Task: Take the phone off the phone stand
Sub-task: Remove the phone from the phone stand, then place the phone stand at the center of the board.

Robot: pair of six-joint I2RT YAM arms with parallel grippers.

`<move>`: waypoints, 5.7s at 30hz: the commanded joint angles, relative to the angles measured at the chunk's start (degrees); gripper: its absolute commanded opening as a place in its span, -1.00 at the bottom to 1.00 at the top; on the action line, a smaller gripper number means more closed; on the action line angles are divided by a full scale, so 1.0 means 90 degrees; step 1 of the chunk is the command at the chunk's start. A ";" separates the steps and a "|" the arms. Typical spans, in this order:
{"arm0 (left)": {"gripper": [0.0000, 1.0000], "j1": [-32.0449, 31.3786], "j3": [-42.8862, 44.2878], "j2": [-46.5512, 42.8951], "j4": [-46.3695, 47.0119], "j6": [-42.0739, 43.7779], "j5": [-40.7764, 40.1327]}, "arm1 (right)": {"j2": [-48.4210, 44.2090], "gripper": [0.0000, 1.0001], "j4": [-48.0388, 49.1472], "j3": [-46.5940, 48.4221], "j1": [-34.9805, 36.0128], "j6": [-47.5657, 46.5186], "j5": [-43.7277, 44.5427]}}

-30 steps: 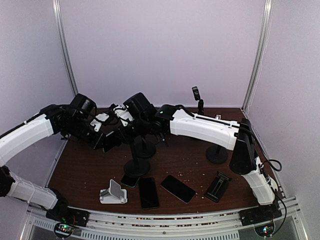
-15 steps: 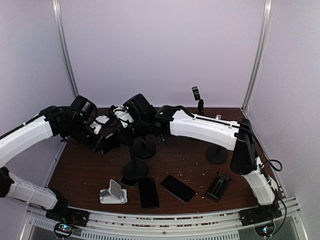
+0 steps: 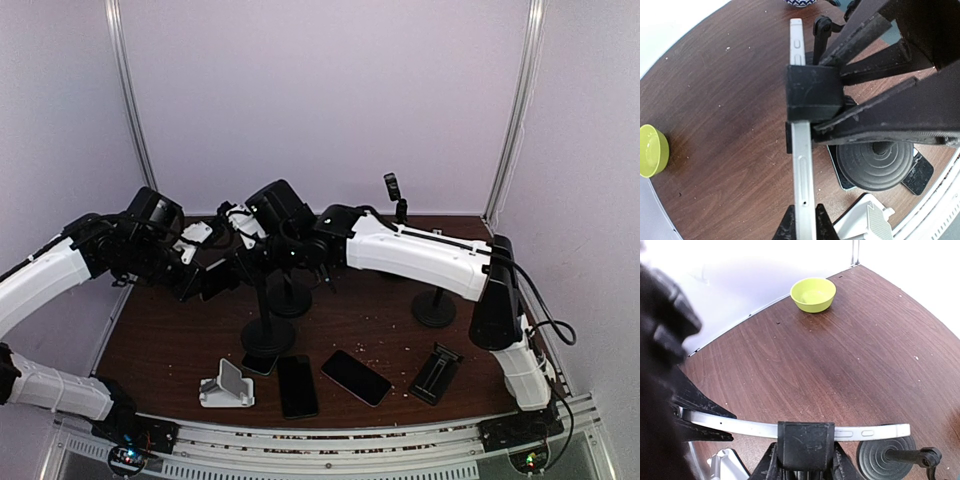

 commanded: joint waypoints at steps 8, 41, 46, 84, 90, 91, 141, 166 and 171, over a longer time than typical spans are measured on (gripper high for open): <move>-0.86 -0.0149 0.0259 -0.0507 0.1261 0.0372 0.0419 | -0.0093 -1.00 -0.0571 -0.0125 -0.0106 0.0018 0.0945; -1.00 -0.0093 0.0115 -0.0866 0.1202 0.0449 -0.0622 | -0.0195 -1.00 -0.0816 0.0067 -0.0472 -0.0145 0.1559; -1.00 -0.0069 0.0068 -0.0950 0.1205 0.0429 -0.0659 | -0.0258 -1.00 -0.0835 0.0076 -0.0570 -0.0107 0.1647; -1.00 0.0298 -0.0317 -0.2067 0.1624 0.0274 -0.2118 | -0.1279 -1.00 -0.0340 -0.0407 -0.0591 -0.0109 0.0875; -1.00 0.0611 -0.0408 -0.2328 0.1762 0.0079 -0.2766 | -0.1284 -1.00 -0.0135 -0.0437 -0.0481 -0.0209 0.0401; -1.00 0.0680 -0.0425 -0.2358 0.1773 0.0032 -0.2805 | -0.1272 -1.00 -0.0117 -0.0411 -0.0426 -0.0319 0.0363; -1.00 0.1565 -0.0545 -0.2375 0.1746 -0.0447 -0.3741 | 0.1971 -1.00 0.4077 0.1382 0.0109 -0.0845 0.0747; -1.00 0.1605 -0.0547 -0.2360 0.1746 -0.0445 -0.3711 | 0.2148 -0.11 0.4304 0.1259 0.0187 -0.0421 0.0439; -1.00 0.1605 -0.0547 -0.2367 0.1745 -0.0443 -0.3729 | 0.2078 0.00 0.4267 0.1242 0.0189 -0.0461 0.0435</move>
